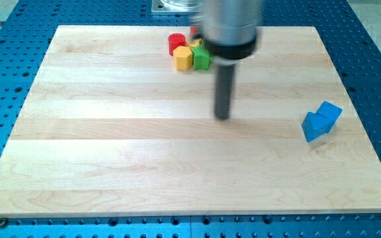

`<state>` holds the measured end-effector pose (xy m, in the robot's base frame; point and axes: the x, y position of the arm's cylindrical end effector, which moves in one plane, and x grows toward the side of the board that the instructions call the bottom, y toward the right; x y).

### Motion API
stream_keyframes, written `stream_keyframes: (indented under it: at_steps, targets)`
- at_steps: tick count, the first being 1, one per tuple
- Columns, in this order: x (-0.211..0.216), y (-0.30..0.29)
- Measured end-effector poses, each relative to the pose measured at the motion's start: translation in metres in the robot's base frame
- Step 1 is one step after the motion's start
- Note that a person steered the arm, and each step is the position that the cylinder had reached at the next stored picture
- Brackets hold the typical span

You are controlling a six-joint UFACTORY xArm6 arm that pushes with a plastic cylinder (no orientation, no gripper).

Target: Move the blue blocks to the towards center bottom of the board

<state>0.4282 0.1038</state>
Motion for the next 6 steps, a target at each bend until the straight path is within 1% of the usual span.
stream_keyframes:
  at_steps: [1, 2, 3, 4, 5, 6]
  targets:
    - [-0.048, 0.137]
    - [-0.014, 0.224]
    - [0.026, 0.153]
    - [0.07, 0.067]
    - [0.105, 0.067]
    - [0.135, 0.035]
